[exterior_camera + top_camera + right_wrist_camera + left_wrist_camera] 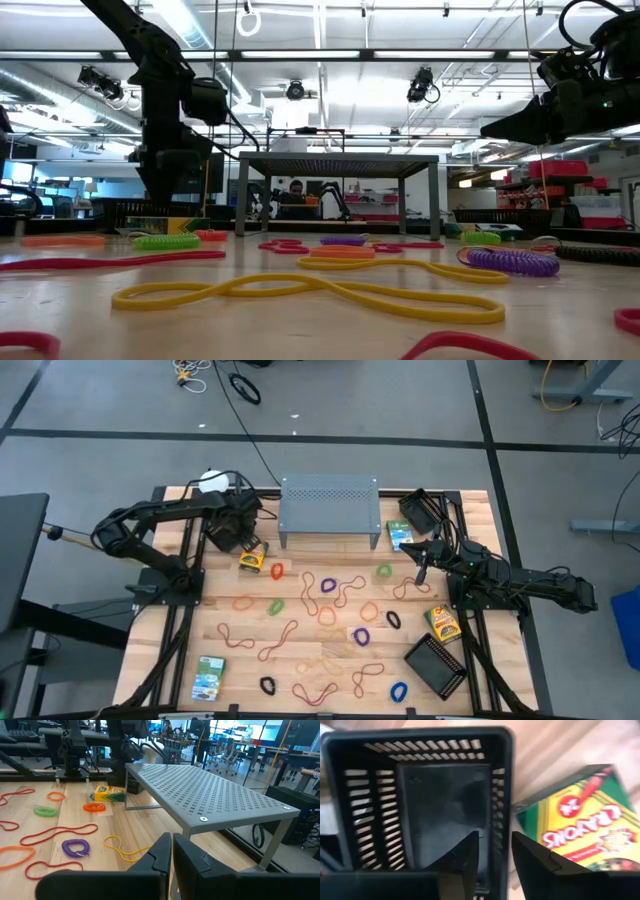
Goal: Pick & Place Office Desk Supplies
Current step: Put the black basket on the shelf
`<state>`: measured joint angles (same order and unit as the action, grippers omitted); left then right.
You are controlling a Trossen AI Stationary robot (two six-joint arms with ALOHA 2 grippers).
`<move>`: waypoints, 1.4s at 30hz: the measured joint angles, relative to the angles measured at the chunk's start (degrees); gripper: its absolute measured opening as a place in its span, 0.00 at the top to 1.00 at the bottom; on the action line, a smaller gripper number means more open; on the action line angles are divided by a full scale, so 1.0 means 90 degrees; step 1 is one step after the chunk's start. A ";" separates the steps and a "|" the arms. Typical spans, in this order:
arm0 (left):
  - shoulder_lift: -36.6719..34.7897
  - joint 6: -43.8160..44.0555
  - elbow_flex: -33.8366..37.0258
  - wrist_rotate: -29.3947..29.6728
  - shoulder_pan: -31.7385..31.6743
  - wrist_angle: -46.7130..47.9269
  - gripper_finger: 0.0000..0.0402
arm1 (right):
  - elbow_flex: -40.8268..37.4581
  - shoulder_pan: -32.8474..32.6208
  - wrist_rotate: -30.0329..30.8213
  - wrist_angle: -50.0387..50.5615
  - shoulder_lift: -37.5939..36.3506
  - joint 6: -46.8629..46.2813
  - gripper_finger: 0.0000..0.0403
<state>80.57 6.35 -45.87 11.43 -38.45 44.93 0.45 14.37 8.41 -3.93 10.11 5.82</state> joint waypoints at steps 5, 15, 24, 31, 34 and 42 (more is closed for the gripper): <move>0.0257 -0.0308 0.0000 -0.0065 0.0011 0.0076 0.76 | 0.0002 0.0000 0.0002 0.0000 -0.0002 0.0000 0.93; 0.0075 -0.0649 0.0000 0.0066 0.0024 0.0486 0.97 | 0.0001 0.0000 0.0002 0.0000 0.0000 0.0000 0.93; -0.0899 -0.0857 0.0000 0.0255 0.0299 0.0914 0.97 | -0.0001 0.0000 0.0001 -0.0001 0.0000 0.0000 0.93; -0.1863 -0.0997 -0.0133 0.0172 0.1073 0.1153 0.96 | -0.0001 0.0001 0.0000 0.0000 -0.0001 0.0000 0.93; -0.2141 -0.0771 -0.0463 0.0320 0.1380 0.1653 0.96 | -0.0001 0.0002 0.0000 0.0000 -0.0001 0.0000 0.93; -0.2238 -0.0869 -0.1928 0.0785 0.1869 0.2015 0.97 | -0.0001 0.0001 0.0002 0.0000 -0.0002 0.0000 0.93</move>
<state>60.43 -1.47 -63.22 18.49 -21.62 63.06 0.45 14.38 8.43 -3.92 10.09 5.82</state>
